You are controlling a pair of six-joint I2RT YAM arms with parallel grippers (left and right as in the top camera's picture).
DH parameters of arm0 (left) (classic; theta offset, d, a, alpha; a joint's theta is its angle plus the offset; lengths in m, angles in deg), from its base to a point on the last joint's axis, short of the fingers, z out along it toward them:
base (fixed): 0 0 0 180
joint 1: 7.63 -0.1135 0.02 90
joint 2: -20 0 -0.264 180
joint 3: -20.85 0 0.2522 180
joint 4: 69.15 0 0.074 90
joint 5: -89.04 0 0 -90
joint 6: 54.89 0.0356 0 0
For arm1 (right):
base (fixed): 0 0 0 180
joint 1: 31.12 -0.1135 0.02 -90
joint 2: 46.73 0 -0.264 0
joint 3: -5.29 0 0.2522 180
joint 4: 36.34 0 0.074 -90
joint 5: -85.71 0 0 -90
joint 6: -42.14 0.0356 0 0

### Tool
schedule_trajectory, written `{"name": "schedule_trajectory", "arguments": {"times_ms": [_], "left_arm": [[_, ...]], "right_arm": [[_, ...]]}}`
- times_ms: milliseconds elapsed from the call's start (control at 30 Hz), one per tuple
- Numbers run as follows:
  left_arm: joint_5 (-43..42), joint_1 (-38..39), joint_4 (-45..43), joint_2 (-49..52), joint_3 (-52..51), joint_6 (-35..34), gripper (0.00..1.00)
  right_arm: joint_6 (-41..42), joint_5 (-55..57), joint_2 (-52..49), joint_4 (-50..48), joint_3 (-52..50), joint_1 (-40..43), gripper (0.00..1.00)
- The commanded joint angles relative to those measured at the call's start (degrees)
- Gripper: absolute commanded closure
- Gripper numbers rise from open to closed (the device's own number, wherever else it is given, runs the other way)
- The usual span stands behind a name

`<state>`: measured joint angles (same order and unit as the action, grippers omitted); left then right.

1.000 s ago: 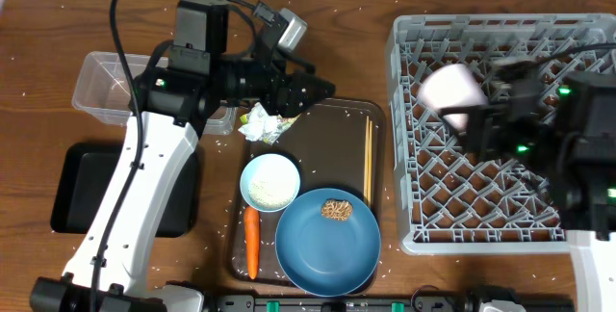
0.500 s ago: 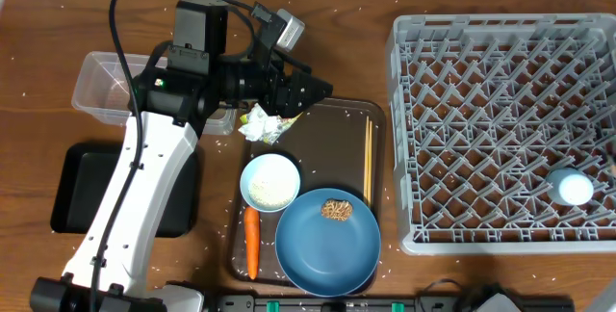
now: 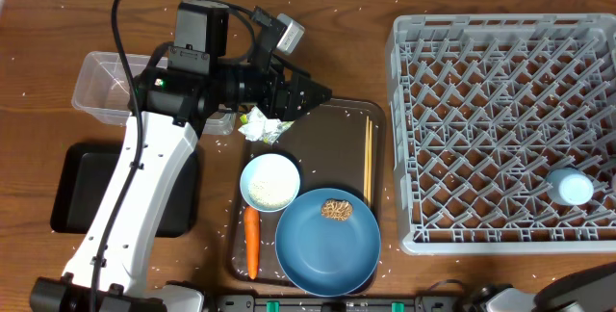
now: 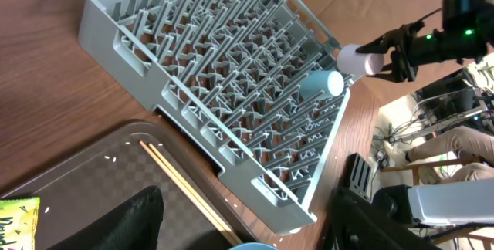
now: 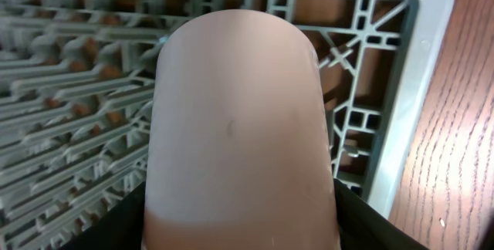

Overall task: Sort waste into correct bins and load items into the dishwasher rack
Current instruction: 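Grasp the tissue and yellow snack wrapper with the left gripper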

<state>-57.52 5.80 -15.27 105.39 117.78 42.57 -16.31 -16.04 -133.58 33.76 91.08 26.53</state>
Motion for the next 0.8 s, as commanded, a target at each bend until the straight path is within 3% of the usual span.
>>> {"name": "schedule_trajectory", "arguments": {"times_ms": [0,33,100,133,500,767], "left_arm": [[0.13,-0.13,0.15,-0.42,0.42,-0.26,0.30],[0.13,-0.13,0.15,-0.42,0.42,-0.26,0.30],[0.35,-0.13,0.15,-0.42,0.42,-0.26,0.30],[0.35,-0.13,0.15,-0.42,0.42,-0.26,0.30],[4.35,-0.13,2.12,-0.42,0.42,-0.26,0.30],[15.78,-0.07,9.22,-0.42,0.42,-0.28,0.30]], "right_arm": [[2.34,-0.70,-2.69,-1.07,0.37,1.29,0.52],[2.29,-1.20,-3.65,-1.55,0.37,1.51,0.48],[2.29,-3.04,-5.18,-1.73,0.37,1.88,0.28],[2.29,-4.63,-5.81,-1.73,0.37,2.14,0.24],[0.04,-17.49,-3.63,-2.47,5.16,3.74,0.20],[-11.89,-31.61,8.48,-2.49,5.79,-4.72,0.21]]}}
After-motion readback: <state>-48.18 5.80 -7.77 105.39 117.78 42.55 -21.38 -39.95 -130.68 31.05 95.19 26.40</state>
